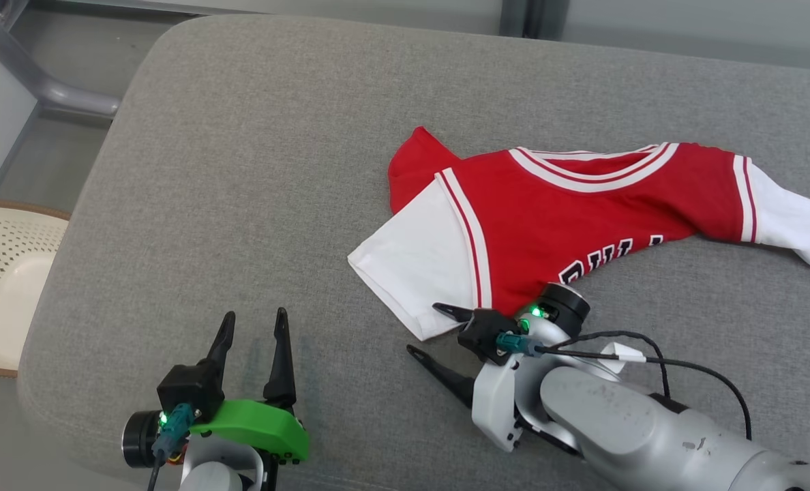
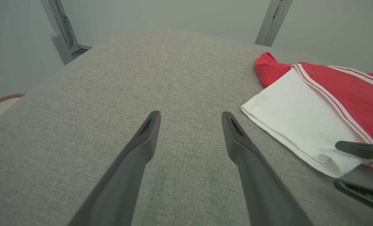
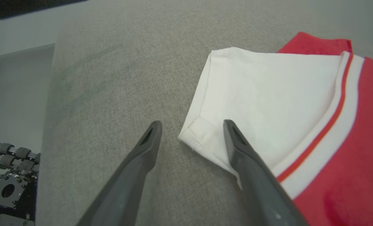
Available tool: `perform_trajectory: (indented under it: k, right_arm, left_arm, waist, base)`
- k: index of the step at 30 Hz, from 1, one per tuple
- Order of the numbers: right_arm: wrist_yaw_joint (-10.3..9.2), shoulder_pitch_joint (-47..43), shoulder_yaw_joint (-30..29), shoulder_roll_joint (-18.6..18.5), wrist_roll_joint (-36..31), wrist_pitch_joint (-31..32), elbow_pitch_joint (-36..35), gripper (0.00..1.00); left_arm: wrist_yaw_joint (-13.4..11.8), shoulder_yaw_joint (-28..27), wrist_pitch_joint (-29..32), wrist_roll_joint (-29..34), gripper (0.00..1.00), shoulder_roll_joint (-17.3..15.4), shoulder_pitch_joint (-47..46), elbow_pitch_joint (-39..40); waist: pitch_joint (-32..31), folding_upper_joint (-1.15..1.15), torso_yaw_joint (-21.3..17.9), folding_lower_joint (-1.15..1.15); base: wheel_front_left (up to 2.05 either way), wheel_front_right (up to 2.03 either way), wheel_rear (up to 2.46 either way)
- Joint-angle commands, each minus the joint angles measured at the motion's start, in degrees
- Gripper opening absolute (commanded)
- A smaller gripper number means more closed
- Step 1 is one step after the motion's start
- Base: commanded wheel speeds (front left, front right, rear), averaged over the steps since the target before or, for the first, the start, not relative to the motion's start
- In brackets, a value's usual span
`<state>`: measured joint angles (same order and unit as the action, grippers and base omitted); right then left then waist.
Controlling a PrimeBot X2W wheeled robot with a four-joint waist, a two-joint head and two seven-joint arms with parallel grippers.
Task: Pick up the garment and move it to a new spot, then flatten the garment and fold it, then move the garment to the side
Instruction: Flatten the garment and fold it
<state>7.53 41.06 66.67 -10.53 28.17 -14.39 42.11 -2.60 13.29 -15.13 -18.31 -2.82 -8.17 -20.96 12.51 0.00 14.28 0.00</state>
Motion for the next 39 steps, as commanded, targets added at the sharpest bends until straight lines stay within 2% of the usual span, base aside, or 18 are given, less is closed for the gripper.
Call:
perform_trajectory:
  k: [1, 4, 5, 6, 7, 9, 12, 15, 21, 25, 30, 38, 39]
  right_arm:
    - [-0.08, 1.7, 1.6, -1.0, 0.8, -0.1, 1.0, 1.00]
    - [-0.08, 3.4, 3.6, -1.2, 1.0, -0.3, 3.4, 1.00]
    - [-0.08, 3.9, 3.9, -1.0, 1.2, -0.4, 4.3, 0.95]
    - [-0.08, 4.2, 4.3, -0.7, 1.3, -0.4, 4.9, 0.72]
    - [-0.08, 4.4, 4.7, -0.5, 1.6, -0.5, 5.6, 0.38]
    - [-0.08, 4.8, 5.3, -0.3, 1.7, -0.5, 6.7, 0.00]
    - [-0.08, 5.7, 4.9, -0.1, 3.3, -0.7, 7.1, 0.00]
    - [-0.08, 7.8, 0.8, -0.4, 4.2, -0.8, 5.2, 0.00]
    - [-0.08, 9.4, -16.4, -2.2, 2.1, -0.8, 0.6, 0.00]
    - [-0.08, 11.4, -30.2, -3.5, -2.9, -0.8, -0.3, 0.00]
    - [-0.08, 14.0, -46.9, -5.2, -13.0, -0.8, 1.8, 0.00]
    - [-0.08, 16.6, -63.0, -7.3, -27.5, -0.8, 8.9, 0.00]
    - [-0.07, 16.7, -64.3, -7.0, -28.8, -0.8, 9.3, 0.49]
  left_arm:
    - [-0.3, 0.0, 0.0, -0.3, 1.00, -0.2, 0.3, 0.3]
    - [-0.4, -0.1, 0.0, -0.4, 1.00, -0.2, 0.1, 0.4]
    - [-0.4, -0.2, 0.0, -0.5, 1.00, -0.2, 0.0, 0.4]
    - [-0.4, -0.2, 0.0, -0.6, 1.00, -0.2, -0.1, 0.4]
    - [-0.5, -0.2, 0.0, -0.6, 1.00, -0.2, -0.2, 0.5]
    - [-0.5, 0.0, 0.0, -0.6, 1.00, -0.2, -0.4, 0.5]
    - [-0.6, 0.1, 0.0, -0.7, 1.00, -0.2, -0.5, 0.7]
    - [-0.7, 0.1, 0.0, -0.6, 1.00, -0.2, -0.3, 1.0]
    - [-0.8, -0.1, 0.0, -0.5, 1.00, -0.2, -0.6, 1.3]
    - [-0.7, 0.4, 0.0, -0.9, 1.00, -0.2, -1.5, 1.7]
    - [-0.6, 1.2, 0.0, -1.5, 1.00, -0.2, -2.6, 1.9]
    - [-0.8, 2.8, 0.0, -2.0, 1.00, -0.2, -3.5, 1.7]
    - [-0.8, 2.9, 0.0, -2.0, 1.00, -0.2, -3.6, 1.7]
  waist:
    - [0.7, 0.00, 0.8, 0.00]
    - [1.0, 0.00, 1.0, 0.00]
    - [1.1, 0.00, 1.1, 0.00]
    - [1.2, 0.00, 1.1, 0.00]
    - [1.2, 0.00, 1.1, 0.00]
    - [1.4, 0.00, 1.1, 0.00]
    - [1.5, 0.00, 1.1, 0.00]
    - [1.5, 0.00, 0.8, 0.00]
    - [1.9, 0.00, 0.3, 0.00]
    - [2.6, 0.00, 0.6, 0.00]
    - [3.9, 0.00, 1.6, 0.00]
    - [5.8, 0.00, 3.8, 0.00]
    - [6.0, 0.00, 3.9, 0.00]
  base:
    - [0.00, 0.00, 0.00]
    - [0.00, 0.00, 0.00]
    - [0.00, 0.00, 0.00]
    - [0.00, 0.00, 0.00]
    - [0.00, 0.00, 0.00]
    - [0.00, 0.00, 0.00]
    - [0.00, 0.00, 0.00]
    - [0.00, 0.00, 0.00]
    - [0.00, 0.00, 0.00]
    - [0.00, 0.00, 0.00]
    - [0.00, 0.00, 0.00]
    - [0.00, 0.00, 0.00]
    - [0.00, 0.00, 0.00]
